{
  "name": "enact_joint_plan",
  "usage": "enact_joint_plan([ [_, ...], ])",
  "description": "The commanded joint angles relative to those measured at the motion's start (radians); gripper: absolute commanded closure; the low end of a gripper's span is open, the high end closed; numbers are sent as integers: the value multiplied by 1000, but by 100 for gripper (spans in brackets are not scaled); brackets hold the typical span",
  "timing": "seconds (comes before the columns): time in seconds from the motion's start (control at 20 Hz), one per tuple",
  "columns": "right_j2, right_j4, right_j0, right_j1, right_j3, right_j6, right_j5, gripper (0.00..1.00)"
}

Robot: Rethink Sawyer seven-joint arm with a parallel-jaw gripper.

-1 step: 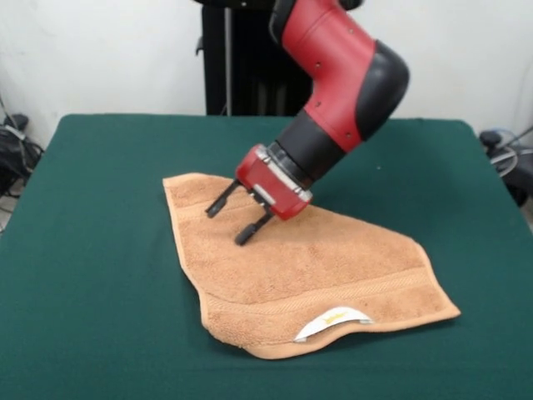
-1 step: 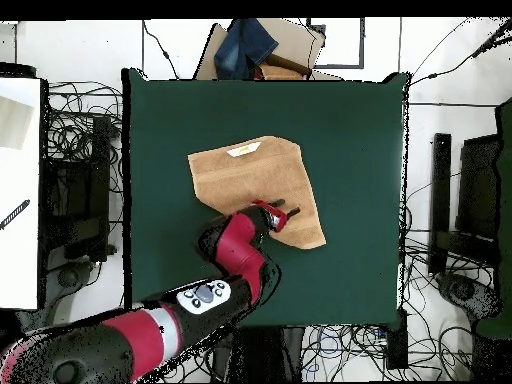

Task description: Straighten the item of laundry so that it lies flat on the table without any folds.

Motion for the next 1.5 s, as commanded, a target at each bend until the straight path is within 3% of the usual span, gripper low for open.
enact_joint_plan([
  [0.05,226,-118,-107,26,-46,311,-73,0],
  [0.5,232,-102,-111,15,-31,278,-82,0],
  [0.8,210,-37,-69,19,-18,268,-59,0],
  [1.5,210,-84,-95,18,-17,268,-86,0],
])
